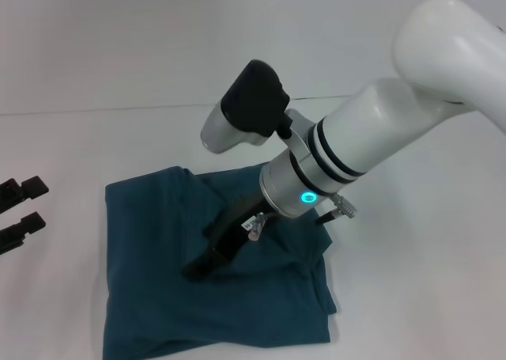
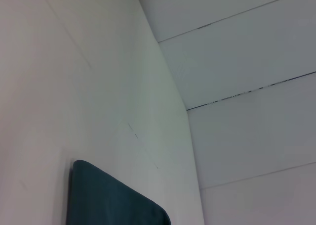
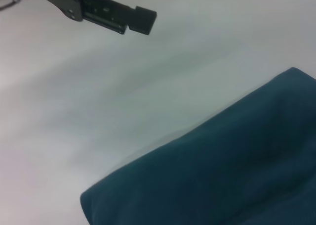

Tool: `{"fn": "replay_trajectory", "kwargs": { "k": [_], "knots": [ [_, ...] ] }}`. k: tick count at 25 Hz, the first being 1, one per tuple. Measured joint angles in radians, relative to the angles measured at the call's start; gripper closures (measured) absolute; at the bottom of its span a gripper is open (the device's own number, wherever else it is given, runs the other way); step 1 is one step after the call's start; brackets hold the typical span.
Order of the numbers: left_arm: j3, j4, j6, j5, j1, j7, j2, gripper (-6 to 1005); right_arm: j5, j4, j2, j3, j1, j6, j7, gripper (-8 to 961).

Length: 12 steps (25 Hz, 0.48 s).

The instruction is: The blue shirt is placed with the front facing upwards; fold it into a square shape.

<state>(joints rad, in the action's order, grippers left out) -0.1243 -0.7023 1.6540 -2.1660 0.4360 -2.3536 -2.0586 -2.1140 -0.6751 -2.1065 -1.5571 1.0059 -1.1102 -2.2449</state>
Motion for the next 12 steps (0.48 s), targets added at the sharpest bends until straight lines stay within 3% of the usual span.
{"fn": "replay_trajectory", "kwargs": {
  "k": [12],
  "knots": [
    [0.000,0.004,-0.008,0.000,0.001,0.008,-0.001,182,0.045,0.010,0.000,-0.054,-0.010,0.022,0.015,134]
  ]
}}
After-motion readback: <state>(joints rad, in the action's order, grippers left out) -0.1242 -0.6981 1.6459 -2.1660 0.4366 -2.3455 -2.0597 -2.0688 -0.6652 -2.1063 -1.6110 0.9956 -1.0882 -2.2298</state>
